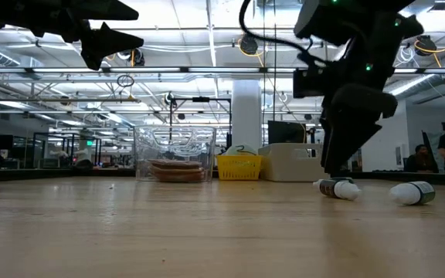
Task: Pick & Place Food Item
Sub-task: Put the small blue food coloring bottle into the grey bin
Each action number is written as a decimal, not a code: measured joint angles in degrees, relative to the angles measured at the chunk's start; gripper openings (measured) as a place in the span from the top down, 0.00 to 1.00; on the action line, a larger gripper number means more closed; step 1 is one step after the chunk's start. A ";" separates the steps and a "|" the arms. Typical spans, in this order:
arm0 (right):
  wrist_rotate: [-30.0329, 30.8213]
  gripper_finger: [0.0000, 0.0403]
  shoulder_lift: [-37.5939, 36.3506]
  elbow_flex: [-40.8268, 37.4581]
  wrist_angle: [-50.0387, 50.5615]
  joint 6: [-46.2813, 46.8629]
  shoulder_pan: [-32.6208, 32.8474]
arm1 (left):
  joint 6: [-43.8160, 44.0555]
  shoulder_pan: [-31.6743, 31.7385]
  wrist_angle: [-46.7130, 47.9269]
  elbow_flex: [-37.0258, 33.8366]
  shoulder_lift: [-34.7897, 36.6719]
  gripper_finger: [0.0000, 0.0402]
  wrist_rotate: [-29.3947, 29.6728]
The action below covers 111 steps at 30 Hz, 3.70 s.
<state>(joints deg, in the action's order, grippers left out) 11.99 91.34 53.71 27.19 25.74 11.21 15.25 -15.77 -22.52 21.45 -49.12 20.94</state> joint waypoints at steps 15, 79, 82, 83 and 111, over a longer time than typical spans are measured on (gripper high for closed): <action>-1.84 0.43 5.10 0.11 -2.56 0.59 -1.78 | 0.00 -0.02 -0.02 0.00 0.02 0.37 -0.01; -1.60 0.83 -4.21 0.00 -1.63 -0.12 -3.71 | -0.02 -0.02 -0.04 0.00 0.02 0.37 0.01; -1.57 0.83 -6.45 0.01 -1.72 -0.72 -4.10 | 0.00 -0.02 -0.02 0.00 0.02 0.37 0.01; -1.57 0.83 -7.12 0.01 -1.71 -0.89 -4.22 | -0.01 0.00 -0.04 0.00 0.02 0.37 0.00; 1.81 0.83 -22.63 0.02 -3.39 -9.32 -12.03 | -0.01 -0.01 -0.04 0.00 0.01 0.37 0.00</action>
<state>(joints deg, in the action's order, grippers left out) 13.80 68.71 53.74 23.80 16.42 -0.82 15.24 -15.78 -22.56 21.45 -49.11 20.93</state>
